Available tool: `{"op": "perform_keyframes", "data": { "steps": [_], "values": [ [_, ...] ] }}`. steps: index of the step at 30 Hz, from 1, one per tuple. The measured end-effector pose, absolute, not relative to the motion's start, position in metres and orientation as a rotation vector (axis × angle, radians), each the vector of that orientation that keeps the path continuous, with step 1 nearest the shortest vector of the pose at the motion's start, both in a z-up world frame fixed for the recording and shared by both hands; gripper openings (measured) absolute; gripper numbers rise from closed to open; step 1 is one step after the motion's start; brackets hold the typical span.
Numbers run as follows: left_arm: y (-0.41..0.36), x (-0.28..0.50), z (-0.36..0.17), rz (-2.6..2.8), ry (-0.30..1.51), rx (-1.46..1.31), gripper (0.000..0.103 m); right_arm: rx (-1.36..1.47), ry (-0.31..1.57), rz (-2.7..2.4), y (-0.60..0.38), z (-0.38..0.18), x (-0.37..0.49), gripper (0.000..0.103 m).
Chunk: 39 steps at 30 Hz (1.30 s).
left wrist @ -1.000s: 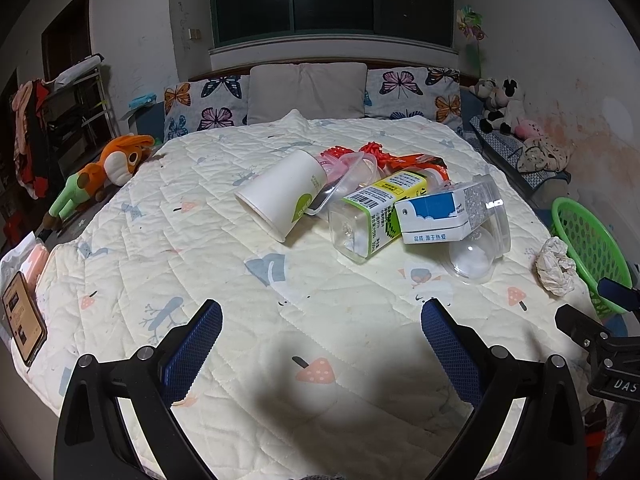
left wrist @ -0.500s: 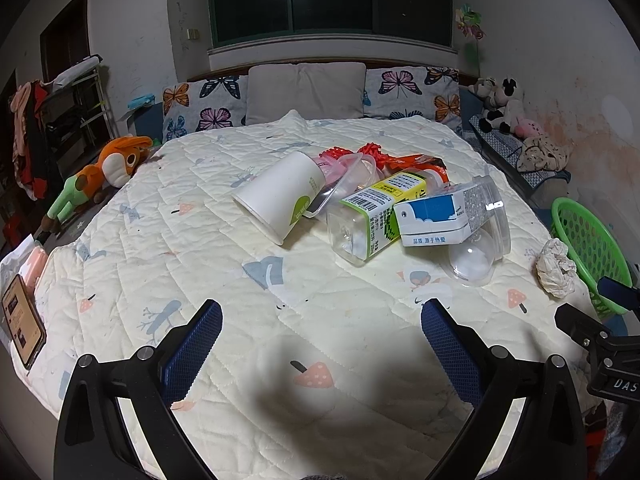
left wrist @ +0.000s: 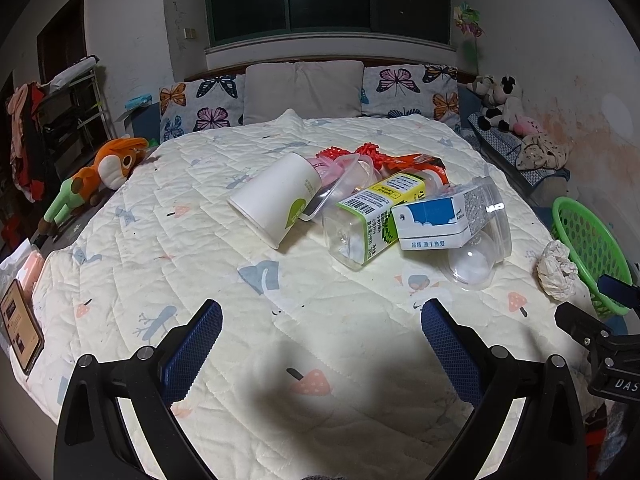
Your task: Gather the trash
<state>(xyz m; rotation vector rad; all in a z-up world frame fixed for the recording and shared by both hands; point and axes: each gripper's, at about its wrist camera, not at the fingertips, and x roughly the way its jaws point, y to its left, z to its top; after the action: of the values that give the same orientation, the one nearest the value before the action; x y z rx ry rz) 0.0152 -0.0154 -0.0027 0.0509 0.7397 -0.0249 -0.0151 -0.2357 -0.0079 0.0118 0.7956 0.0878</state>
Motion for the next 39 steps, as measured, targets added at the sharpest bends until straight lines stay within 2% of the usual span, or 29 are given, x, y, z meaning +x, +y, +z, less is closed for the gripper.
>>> {"op": "perform_keyframes", "data": {
  "steps": [39],
  "values": [
    [-0.013,0.037,0.013,-0.027,0.724,0.094,0.097,-0.036,0.761,0.163,-0.226,0.009,0.012,0.098]
  ]
}}
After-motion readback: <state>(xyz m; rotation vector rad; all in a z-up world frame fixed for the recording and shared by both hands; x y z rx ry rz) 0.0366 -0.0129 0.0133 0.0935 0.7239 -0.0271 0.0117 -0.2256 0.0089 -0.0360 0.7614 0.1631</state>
